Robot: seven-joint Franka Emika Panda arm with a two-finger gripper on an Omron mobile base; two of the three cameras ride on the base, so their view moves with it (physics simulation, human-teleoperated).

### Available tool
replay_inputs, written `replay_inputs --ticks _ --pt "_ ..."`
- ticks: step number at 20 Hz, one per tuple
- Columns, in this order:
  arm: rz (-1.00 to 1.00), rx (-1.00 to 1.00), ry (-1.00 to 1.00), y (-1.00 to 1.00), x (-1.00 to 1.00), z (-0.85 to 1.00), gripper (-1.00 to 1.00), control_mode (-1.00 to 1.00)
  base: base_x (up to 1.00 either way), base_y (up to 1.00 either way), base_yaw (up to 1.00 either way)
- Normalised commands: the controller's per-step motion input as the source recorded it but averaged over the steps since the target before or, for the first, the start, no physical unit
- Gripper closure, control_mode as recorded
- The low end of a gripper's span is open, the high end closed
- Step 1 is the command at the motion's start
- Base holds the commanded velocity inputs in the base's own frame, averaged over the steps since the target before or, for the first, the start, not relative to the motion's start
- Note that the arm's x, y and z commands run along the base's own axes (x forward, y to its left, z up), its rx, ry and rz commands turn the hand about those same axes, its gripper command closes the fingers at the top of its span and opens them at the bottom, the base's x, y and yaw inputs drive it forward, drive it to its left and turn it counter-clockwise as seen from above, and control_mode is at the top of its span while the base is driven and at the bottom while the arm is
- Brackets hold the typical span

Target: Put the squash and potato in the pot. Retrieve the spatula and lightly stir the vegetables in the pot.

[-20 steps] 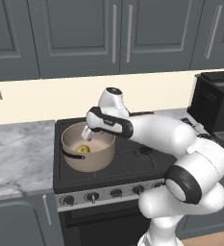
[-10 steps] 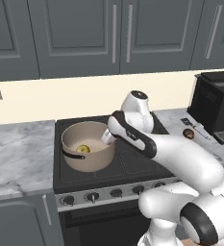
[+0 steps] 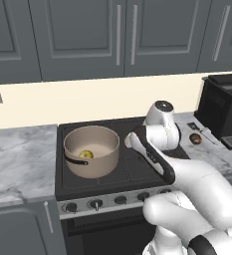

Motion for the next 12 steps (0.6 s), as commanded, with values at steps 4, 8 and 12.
replay_inputs --ticks 4,8,12 --pt "-0.49 0.00 0.00 -0.91 0.00 -0.01 -1.00 -1.00 0.00 0.00 0.00" --pt "-0.47 0.00 0.03 -0.93 0.00 -0.01 -1.00 -1.00 0.00 0.00 0.00" --pt "-0.40 0.00 0.03 -0.95 0.00 -0.02 -1.00 -1.00 0.00 0.00 0.00"
